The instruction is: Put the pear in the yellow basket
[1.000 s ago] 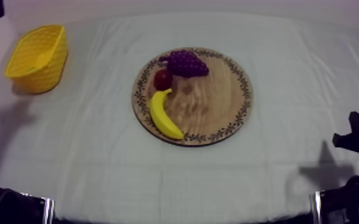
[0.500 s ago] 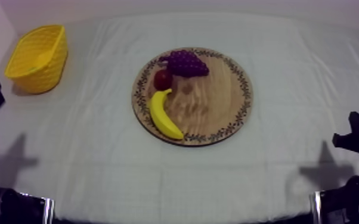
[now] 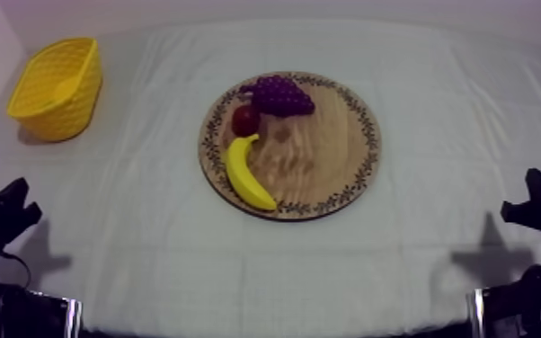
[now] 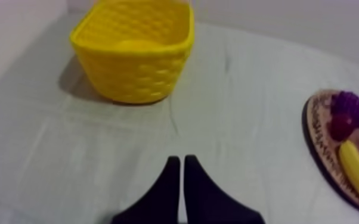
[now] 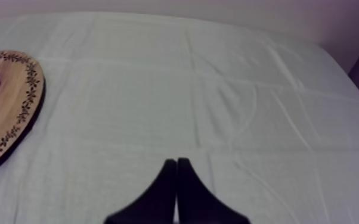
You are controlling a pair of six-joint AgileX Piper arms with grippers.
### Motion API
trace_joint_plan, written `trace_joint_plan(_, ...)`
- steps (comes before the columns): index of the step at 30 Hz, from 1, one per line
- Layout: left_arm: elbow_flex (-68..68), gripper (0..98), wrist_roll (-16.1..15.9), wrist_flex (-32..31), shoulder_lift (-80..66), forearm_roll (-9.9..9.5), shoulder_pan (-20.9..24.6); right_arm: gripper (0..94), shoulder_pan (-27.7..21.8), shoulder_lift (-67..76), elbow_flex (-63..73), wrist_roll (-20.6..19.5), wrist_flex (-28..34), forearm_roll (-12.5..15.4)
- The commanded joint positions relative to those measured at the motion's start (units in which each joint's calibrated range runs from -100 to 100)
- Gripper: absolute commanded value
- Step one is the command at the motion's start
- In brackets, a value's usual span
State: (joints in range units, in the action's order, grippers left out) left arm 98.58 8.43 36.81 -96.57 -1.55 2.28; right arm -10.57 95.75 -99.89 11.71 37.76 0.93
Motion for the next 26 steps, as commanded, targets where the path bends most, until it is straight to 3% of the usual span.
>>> trace_joint_plan(1, 0.6, 0.0, 2.9, -2.6, -1.1, -0.21, 0.1, 0.4, 0.0, 0.0, 0.0, 0.0, 0.0, 0.0)
trace_joint_plan(26, 1.2, 0.0, 2.1, -4.6, -3.3, -0.43, 2.2, 0.4, 0.0, 0.0, 0.0, 0.0, 0.0, 0.0)
